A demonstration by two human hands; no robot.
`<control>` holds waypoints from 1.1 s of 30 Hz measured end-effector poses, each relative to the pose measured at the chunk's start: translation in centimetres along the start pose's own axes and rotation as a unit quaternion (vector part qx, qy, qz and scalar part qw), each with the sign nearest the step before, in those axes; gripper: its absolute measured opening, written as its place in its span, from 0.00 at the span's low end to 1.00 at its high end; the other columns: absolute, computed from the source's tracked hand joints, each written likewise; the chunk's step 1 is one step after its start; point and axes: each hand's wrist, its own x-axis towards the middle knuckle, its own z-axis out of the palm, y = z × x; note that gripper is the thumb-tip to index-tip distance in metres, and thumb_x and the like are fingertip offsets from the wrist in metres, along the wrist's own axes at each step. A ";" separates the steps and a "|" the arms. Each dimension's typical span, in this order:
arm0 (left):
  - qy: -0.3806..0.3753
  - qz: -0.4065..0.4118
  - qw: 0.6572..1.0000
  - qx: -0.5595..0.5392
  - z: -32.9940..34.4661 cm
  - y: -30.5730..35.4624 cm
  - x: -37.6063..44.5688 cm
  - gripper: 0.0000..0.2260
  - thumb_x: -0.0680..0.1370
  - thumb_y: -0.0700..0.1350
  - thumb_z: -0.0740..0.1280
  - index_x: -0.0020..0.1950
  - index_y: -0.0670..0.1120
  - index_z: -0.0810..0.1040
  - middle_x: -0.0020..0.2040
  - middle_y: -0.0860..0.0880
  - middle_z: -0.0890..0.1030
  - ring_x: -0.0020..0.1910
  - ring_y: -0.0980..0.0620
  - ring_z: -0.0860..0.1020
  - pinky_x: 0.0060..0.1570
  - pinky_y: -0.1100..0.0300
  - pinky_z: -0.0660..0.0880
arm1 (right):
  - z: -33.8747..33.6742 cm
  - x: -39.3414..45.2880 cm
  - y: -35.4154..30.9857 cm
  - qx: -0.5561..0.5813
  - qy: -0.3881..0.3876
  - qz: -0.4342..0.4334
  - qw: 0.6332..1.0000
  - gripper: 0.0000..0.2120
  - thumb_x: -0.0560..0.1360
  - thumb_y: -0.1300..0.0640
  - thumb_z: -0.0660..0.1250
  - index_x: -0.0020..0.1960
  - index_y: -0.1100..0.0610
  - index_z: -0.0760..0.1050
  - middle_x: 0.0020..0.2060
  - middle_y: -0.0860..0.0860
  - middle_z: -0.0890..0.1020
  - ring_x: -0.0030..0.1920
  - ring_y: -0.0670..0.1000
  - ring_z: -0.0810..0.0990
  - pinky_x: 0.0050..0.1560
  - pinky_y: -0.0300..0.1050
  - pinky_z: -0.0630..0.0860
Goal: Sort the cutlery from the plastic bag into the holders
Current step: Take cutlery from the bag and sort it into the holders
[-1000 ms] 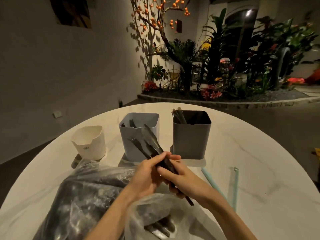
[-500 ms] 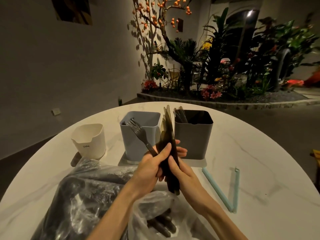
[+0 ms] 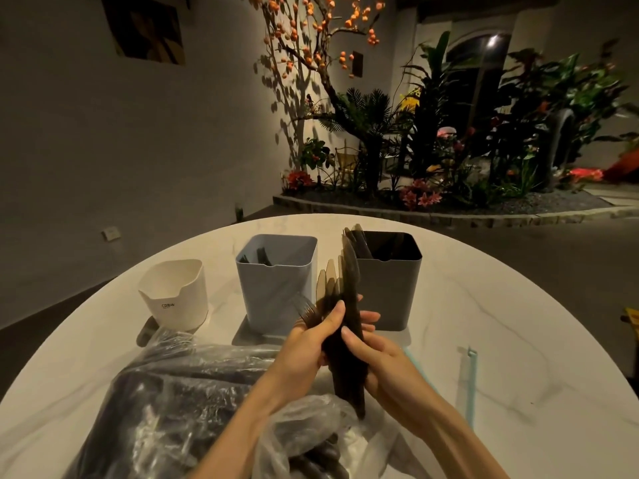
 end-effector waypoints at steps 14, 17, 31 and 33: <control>0.029 -0.001 0.999 -0.032 -0.2 0.0 0.4 0.13 0.83 0.46 0.62 0.61 0.44 0.81 0.58 0.46 0.85 0.59 0.51 0.83 0.60 0.54 0.75 | -0.3 0.4 -0.3 -0.029 0.030 -0.002 0.999 0.19 0.78 0.42 0.62 0.61 0.53 0.80 0.54 0.47 0.86 0.60 0.50 0.82 0.65 0.47 0.76; 0.030 -0.004 0.999 -0.029 -0.1 -0.1 0.4 0.13 0.83 0.47 0.61 0.61 0.44 0.82 0.57 0.46 0.85 0.59 0.50 0.83 0.59 0.53 0.76 | -0.3 0.4 -0.1 -0.042 0.025 -0.016 0.999 0.16 0.80 0.45 0.62 0.63 0.51 0.78 0.54 0.46 0.86 0.58 0.49 0.83 0.59 0.44 0.80; -0.011 -0.026 0.999 -0.041 -0.5 -0.5 0.6 0.19 0.84 0.50 0.58 0.67 0.40 0.79 0.63 0.43 0.82 0.65 0.48 0.79 0.70 0.49 0.71 | -0.1 0.6 0.5 -0.127 0.043 -0.078 0.988 0.11 0.79 0.48 0.63 0.60 0.45 0.77 0.50 0.39 0.86 0.54 0.41 0.83 0.49 0.35 0.80; -0.012 -0.029 0.998 -0.053 -0.4 -0.4 0.6 0.20 0.83 0.50 0.59 0.67 0.40 0.78 0.63 0.42 0.82 0.64 0.47 0.80 0.70 0.47 0.71 | -0.2 0.7 0.7 -0.129 0.061 -0.075 0.987 0.12 0.79 0.45 0.61 0.59 0.45 0.77 0.49 0.39 0.86 0.54 0.41 0.83 0.54 0.38 0.81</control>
